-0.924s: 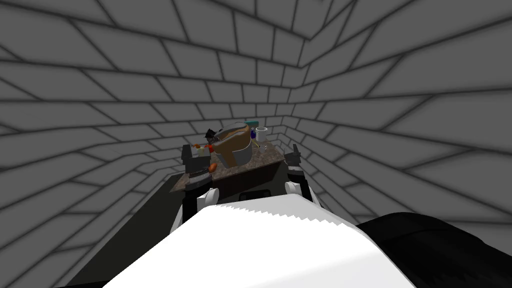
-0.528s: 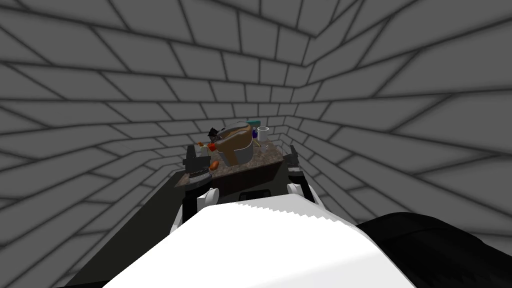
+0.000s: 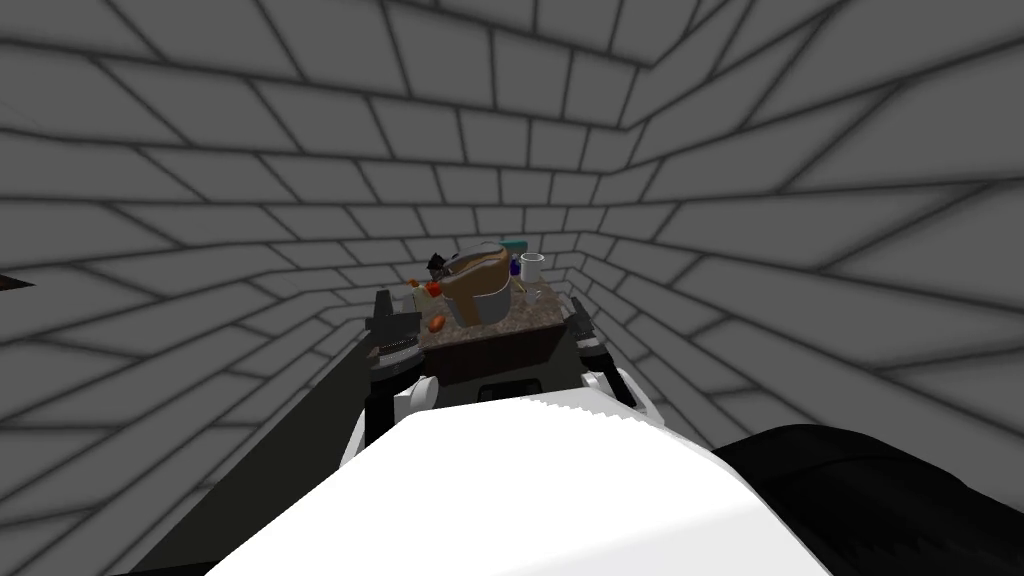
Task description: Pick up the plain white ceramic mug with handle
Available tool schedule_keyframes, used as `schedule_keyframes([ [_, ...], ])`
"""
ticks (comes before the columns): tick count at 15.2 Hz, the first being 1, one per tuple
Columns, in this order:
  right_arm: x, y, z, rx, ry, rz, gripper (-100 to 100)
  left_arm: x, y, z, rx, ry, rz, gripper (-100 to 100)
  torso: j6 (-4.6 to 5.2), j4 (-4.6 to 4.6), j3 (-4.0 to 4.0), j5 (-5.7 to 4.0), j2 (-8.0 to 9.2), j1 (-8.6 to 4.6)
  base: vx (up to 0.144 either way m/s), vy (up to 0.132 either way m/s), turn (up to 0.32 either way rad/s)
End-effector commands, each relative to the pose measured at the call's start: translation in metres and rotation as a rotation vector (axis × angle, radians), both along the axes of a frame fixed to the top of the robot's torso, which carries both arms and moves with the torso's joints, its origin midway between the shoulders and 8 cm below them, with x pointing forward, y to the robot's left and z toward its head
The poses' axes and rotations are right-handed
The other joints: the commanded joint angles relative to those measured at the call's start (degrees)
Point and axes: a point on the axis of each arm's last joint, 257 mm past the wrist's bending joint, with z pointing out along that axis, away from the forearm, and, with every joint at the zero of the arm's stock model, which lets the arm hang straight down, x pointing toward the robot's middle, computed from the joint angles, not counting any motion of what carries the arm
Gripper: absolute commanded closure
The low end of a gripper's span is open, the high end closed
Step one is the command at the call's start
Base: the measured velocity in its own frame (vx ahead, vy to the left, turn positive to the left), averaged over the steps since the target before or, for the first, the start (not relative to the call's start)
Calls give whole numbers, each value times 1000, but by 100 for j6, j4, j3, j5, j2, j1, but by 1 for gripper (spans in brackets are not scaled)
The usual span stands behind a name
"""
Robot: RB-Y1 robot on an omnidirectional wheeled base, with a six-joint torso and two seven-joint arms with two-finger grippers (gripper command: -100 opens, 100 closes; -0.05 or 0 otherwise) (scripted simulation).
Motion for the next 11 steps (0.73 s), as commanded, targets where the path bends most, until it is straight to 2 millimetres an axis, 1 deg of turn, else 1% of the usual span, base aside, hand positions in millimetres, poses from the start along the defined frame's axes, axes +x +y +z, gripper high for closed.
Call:
schedule_keyframes([
  [1,0,2,-6,-30,15,19,-100,0,0,0,0,0,0,0,0,0,0,0,0,0,-29,-15,58],
  [2,0,4,-21,-57,49,37,-100,0,0,0,0,0,0,0,2,0,-1,0,-1,1,-37,-12,149],
  [4,0,4,-21,-82,55,51,-100,0,0,0,0,0,0,0,0,0,0,1,0,2,-33,-13,115],
  [5,-1,4,-37,-111,91,70,-100,0,0,0,0,0,0,0,2,0,-1,0,-2,2,-29,-8,178],
  [7,-2,4,-38,-137,97,84,-100,0,0,0,0,0,0,0,0,0,-1,1,-2,4,-30,-9,120],
  [8,-3,3,-55,-159,133,98,-100,0,0,0,0,0,0,0,2,0,-2,1,-3,4,-36,-7,184],
  [9,-3,3,-55,-178,137,108,-100,0,0,0,0,0,0,0,-2,-1,-2,1,-2,4,-42,-10,206],
  [10,-4,3,-56,-195,141,117,-100,0,0,0,0,0,0,0,0,0,-1,1,-1,3,-30,-11,60],
  [11,-6,0,-73,-216,179,130,-100,0,0,0,0,0,0,0,2,0,-1,1,-2,3,-35,-5,201],
])
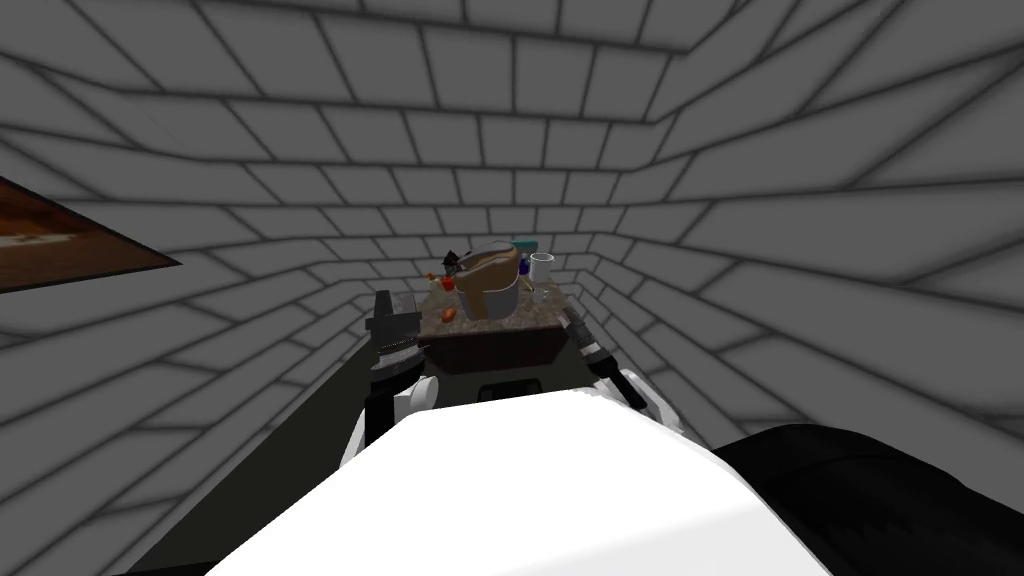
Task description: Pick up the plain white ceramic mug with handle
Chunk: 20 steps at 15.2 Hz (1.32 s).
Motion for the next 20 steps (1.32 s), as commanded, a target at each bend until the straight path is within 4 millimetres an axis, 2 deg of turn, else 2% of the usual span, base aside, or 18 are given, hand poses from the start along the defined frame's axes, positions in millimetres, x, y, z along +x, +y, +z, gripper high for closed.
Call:
schedule_keyframes([
  [1,-2,-2,-11,-42,31,23,-100,0,0,0,0,0,0,0,0,0,0,0,0,0,-40,-9,202],
  [3,-2,-3,-12,-63,36,36,-100,0,0,0,0,0,0,0,4,0,-1,0,-2,-2,-20,-11,19],
  [4,-6,-7,-30,-96,77,51,-100,0,0,0,0,0,0,0,5,0,-2,0,-5,-1,-23,0,207],
  [6,-6,-9,-30,-128,84,69,-100,0,0,0,0,0,0,0,1,-1,-3,1,-5,0,-27,-9,149],
  [7,-11,-14,-48,-152,124,79,-100,0,0,0,0,0,0,0,4,-1,-3,1,-5,-1,-32,-4,226],
  [10,-11,-17,-48,-194,133,102,-100,0,0,0,0,0,0,0,4,0,-1,0,-3,-2,-28,-10,91],
  [11,-17,-24,-66,-228,176,115,-100,0,0,0,0,0,0,0,5,0,-3,0,-6,-1,-23,-3,191],
  [13,-17,-27,-66,-263,183,134,-100,0,0,0,0,0,0,0,0,-1,-3,1,-6,-1,-25,-10,168],
  [14,-23,-35,-82,-286,224,140,-100,0,0,0,0,0,0,0,3,-1,-4,0,-7,-2,-32,-7,237],
  [17,-24,-40,-82,-334,234,164,-100,0,0,0,0,0,0,0,4,-1,-3,0,-6,-4,-24,-12,112],
  [18,-31,-50,-98,-365,277,173,-100,0,0,0,0,0,0,0,5,-1,-4,0,-8,-2,-19,-2,171],
  [20,-31,-55,-97,-404,285,193,-100,0,0,0,0,0,0,0,0,-1,-5,1,-8,-1,-23,-9,178],
])
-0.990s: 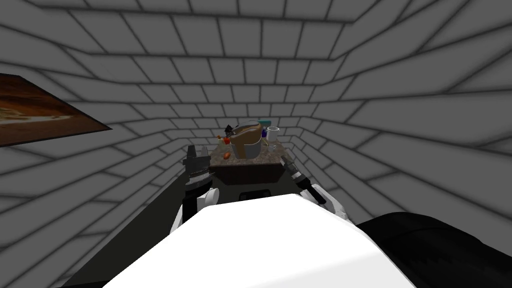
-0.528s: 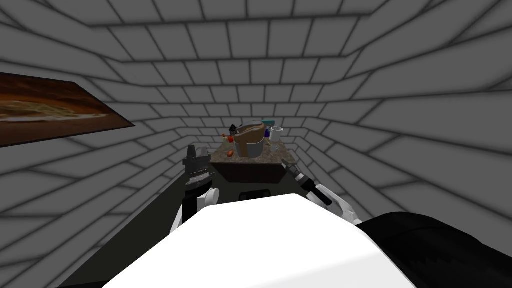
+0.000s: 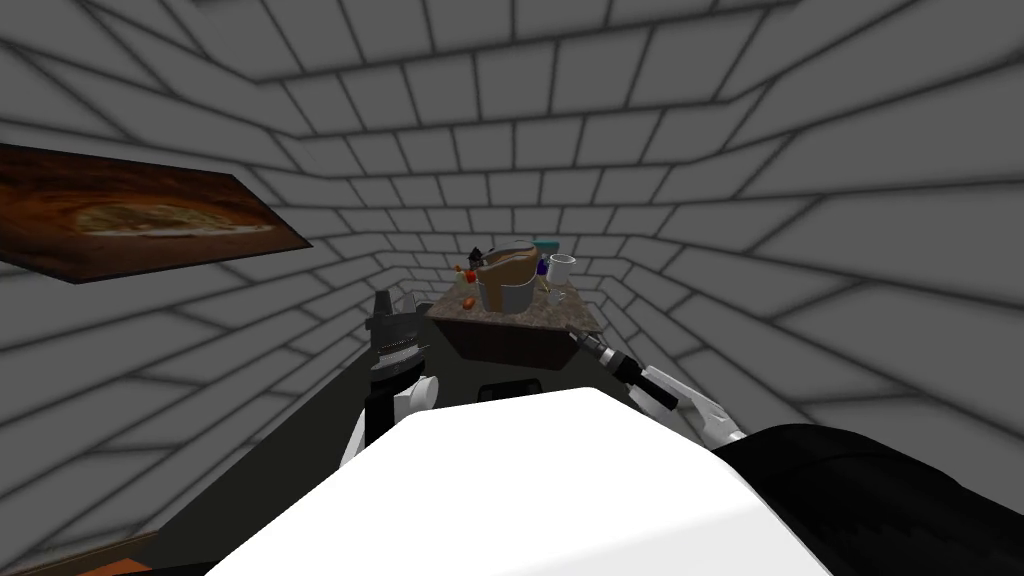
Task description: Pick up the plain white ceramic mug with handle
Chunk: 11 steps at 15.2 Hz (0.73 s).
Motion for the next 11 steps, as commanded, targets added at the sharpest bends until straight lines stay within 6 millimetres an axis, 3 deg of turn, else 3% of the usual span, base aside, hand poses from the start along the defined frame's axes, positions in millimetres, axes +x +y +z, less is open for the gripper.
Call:
schedule_keyframes([
  [1,-1,-5,-3,-25,11,13,-100,0,0,0,0,0,0,0,0,0,0,0,0,0,-14,-9,19],
  [2,-8,-18,-18,-64,53,20,-100,0,0,0,0,0,0,0,2,0,-1,-1,-1,0,-21,-8,241],
  [5,-9,-23,-16,-99,61,42,-100,0,0,0,0,0,0,0,1,0,0,0,0,-2,-20,-13,113],
  [6,-16,-37,-29,-138,103,48,-100,0,0,0,0,0,0,0,3,0,-1,-1,-2,-1,-17,-4,205],
  [11,-23,-62,-36,-242,157,91,-100,0,0,0,0,0,0,0,-3,-1,-1,-1,-2,-4,-22,-16,199],
])
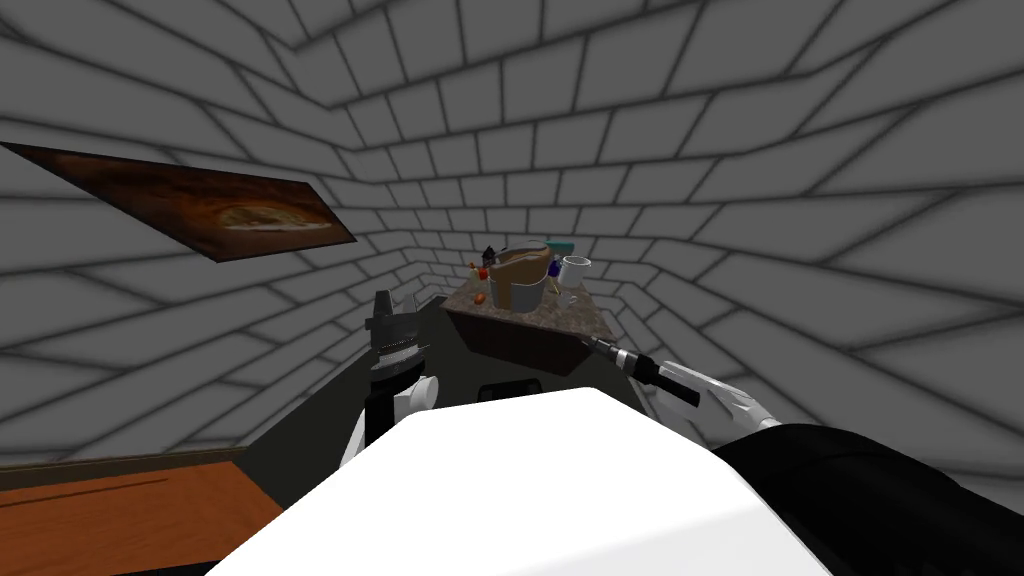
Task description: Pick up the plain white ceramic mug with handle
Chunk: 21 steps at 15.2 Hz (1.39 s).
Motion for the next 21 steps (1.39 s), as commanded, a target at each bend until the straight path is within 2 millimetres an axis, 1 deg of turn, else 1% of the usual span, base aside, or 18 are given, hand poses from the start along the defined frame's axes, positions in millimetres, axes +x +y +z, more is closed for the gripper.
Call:
schedule_keyframes([
  [1,-1,-6,0,-29,12,15,-100,0,0,0,0,0,0,0,0,0,0,0,0,0,-11,-13,-31],
  [2,-8,-22,-9,-68,50,17,-100,0,0,0,0,0,0,0,2,0,0,0,-1,2,-16,-8,186],
  [4,-7,-28,-6,-103,58,39,-100,0,0,0,0,0,0,0,-5,-1,-1,1,-2,3,-19,-12,202],
  [5,-15,-43,-14,-134,94,35,-100,0,0,0,0,0,0,0,-1,-1,-1,1,-3,3,-22,-13,216],
  [8,-13,-50,-9,-176,103,61,-100,0,0,0,0,0,0,0,-1,0,-1,0,-2,1,-17,-16,128],
  [9,-21,-68,-15,-214,139,62,-100,0,0,0,0,0,0,0,1,-1,-2,0,-4,2,-9,-8,237],
  [11,-19,-74,-10,-248,145,82,-100,0,0,0,0,0,0,0,-5,-1,-4,1,-6,2,-12,-16,180],
  [12,-26,-90,-14,-281,180,80,-100,0,0,0,0,0,0,0,-1,-1,-4,0,-6,2,-14,-10,257],
  [13,-25,-93,-12,-297,183,89,-100,0,0,0,0,0,0,0,-6,-2,-3,0,-6,4,-19,-16,276],
  [15,-24,-96,-8,-318,187,101,-100,0,0,0,0,0,0,0,-1,-1,-3,0,-6,2,-11,-15,44],
  [16,-30,-113,-10,-355,221,102,-100,0,0,0,0,0,0,0,2,-1,-3,0,-6,3,-8,-8,177],
  [18,-28,-119,-4,-386,226,119,-100,0,0,0,0,0,0,0,-7,-2,-5,1,-9,3,-9,-15,224],
  [19,-35,-134,-6,-415,258,117,-100,0,0,0,0,0,0,0,-2,-2,-5,1,-10,4,-10,-15,261],
  [21,-31,-140,1,-450,264,136,-100,0,0,0,0,0,0,0,-6,-2,-6,1,-10,3,-9,-19,186],
])
